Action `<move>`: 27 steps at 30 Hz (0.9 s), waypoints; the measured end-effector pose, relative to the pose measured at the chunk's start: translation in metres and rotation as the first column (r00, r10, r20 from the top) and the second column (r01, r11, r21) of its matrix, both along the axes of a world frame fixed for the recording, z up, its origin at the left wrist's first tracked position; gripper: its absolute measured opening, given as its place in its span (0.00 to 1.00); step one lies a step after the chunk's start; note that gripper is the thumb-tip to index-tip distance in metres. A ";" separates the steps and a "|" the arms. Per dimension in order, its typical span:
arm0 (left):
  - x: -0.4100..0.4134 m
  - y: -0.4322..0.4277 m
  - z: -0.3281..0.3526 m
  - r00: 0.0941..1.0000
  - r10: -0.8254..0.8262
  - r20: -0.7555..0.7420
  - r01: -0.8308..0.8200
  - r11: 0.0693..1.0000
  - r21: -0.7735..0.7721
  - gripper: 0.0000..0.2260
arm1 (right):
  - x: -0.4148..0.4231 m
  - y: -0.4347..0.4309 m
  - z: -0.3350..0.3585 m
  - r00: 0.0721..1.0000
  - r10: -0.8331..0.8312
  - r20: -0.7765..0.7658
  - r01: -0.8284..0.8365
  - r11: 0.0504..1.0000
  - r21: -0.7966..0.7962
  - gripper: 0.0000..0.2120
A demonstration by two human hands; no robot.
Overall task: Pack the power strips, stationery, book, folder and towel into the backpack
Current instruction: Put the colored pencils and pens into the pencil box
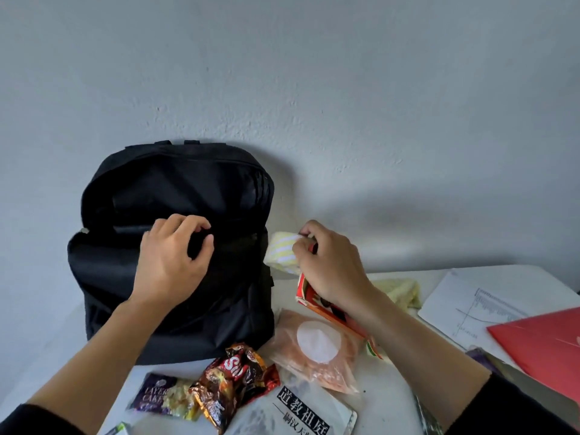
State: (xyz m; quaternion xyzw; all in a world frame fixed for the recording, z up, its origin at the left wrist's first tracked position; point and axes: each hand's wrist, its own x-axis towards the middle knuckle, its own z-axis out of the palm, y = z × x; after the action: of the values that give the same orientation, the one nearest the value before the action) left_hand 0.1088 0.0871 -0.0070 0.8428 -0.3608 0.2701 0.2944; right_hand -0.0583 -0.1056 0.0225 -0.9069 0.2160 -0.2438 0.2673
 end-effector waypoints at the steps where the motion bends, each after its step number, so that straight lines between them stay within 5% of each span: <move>1: 0.010 0.014 0.003 0.998 0.061 -0.020 -0.060 0.996 0.064 0.10 | 0.002 0.013 0.013 0.998 0.050 0.027 -0.049 0.998 -0.027 0.05; 5: 0.045 0.068 0.002 0.971 0.215 -0.105 -0.161 0.912 0.377 0.28 | 0.013 0.062 0.051 0.959 0.261 0.111 -0.258 0.965 -0.039 0.15; 10: 0.062 0.115 -0.004 0.993 -0.039 -0.111 0.087 0.882 0.464 0.40 | 0.070 0.089 0.065 0.931 0.360 0.060 -0.360 0.875 0.323 0.19; 16: 0.063 0.137 -0.007 0.978 -0.208 0.015 0.194 0.932 0.308 0.19 | 0.141 0.112 0.058 0.869 0.491 0.052 -0.435 0.711 0.552 0.17; 23: 0.056 0.136 -0.014 0.965 -0.219 0.145 0.204 0.973 0.108 0.17 | 0.179 0.108 0.056 0.904 0.420 -0.081 -0.372 0.864 0.338 0.20; 27: 0.061 0.129 -0.001 0.931 -0.279 0.234 0.245 0.955 0.164 0.14 | 0.191 0.108 0.048 0.839 0.509 -0.189 -0.429 0.835 0.346 0.14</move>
State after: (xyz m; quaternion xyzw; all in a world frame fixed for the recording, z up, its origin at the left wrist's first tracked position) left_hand 0.1701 0.2164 -0.0082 0.7627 -0.5222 0.3099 0.2226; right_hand 0.1327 0.0024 0.0708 -0.9075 0.0528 -0.0082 0.4165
